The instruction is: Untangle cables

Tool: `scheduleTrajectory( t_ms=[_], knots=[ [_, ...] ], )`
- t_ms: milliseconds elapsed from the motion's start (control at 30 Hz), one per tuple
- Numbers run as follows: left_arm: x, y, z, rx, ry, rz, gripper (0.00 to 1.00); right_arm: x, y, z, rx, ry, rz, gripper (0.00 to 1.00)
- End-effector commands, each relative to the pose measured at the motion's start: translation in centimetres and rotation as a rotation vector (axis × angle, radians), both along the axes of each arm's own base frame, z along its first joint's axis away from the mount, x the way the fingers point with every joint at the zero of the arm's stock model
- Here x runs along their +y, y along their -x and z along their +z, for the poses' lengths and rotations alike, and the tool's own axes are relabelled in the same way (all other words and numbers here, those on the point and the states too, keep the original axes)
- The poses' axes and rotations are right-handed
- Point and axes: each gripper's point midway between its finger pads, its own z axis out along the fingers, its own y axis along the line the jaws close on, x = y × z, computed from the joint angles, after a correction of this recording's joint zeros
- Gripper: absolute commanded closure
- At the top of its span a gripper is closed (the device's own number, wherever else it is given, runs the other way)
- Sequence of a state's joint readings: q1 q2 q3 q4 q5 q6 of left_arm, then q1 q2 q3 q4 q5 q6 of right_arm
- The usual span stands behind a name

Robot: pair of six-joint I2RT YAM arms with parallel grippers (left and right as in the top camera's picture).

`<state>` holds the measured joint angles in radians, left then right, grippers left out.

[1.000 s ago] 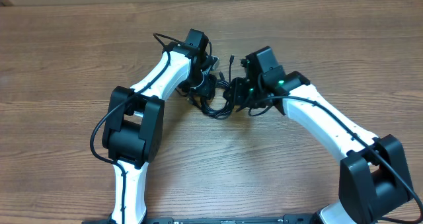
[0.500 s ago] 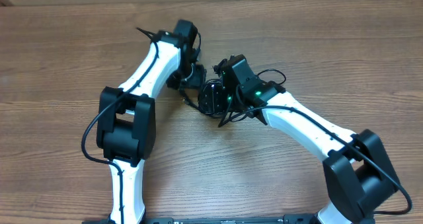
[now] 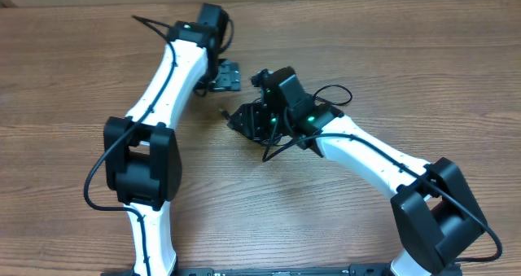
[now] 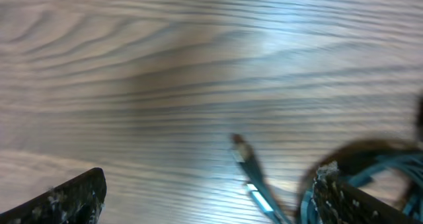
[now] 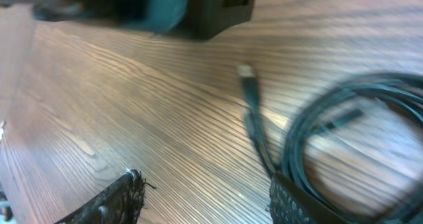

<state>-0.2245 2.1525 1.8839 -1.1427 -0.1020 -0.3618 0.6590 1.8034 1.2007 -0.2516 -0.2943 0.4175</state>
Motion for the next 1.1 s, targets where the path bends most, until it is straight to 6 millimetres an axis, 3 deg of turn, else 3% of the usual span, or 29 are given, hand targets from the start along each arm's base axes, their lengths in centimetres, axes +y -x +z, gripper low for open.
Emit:
scheduleTrajectory(
  t_ms=[0, 200, 367, 433, 567, 767, 900, 1067],
  knots=[
    [3.2, -0.1, 0.9, -0.010, 0.001, 0.153, 0.01, 1.6, 0.6, -1.4, -0.092, 0.072, 0.067, 0.40],
    [4.2, 0.1, 0.4, 0.012, 0.037, 0.186, 0.00, 3.6, 0.4, -3.6, -0.180, 0.125, 0.088, 0.40],
    [4.1, 0.0, 0.4, 0.010, 0.038, 0.185, 0.00, 3.7, -0.2, -5.9, -0.183, 0.151, 0.072, 0.36],
    [4.0, 0.0, 0.4, 0.009, 0.038, 0.183, 0.00, 3.0, -0.8, -7.9, -0.180, 0.206, 0.039, 0.32],
    [3.9, 0.0, 0.4, 0.008, 0.038, 0.180, 0.00, 2.9, -0.9, -8.7, -0.176, 0.216, 0.036, 0.27],
    [3.8, 0.0, 0.4, 0.008, 0.038, 0.178, 0.00, 2.8, -0.8, -8.8, -0.169, 0.220, 0.036, 0.34],
    [3.8, 0.0, 0.4, 0.008, 0.038, 0.178, 0.00, 3.0, 0.2, -9.2, -0.081, 0.182, 0.013, 0.41],
    [3.8, 0.0, 0.4, 0.008, 0.038, 0.178, 0.00, 4.5, 3.6, -9.4, 0.100, 0.076, 0.107, 0.48]
  ],
)
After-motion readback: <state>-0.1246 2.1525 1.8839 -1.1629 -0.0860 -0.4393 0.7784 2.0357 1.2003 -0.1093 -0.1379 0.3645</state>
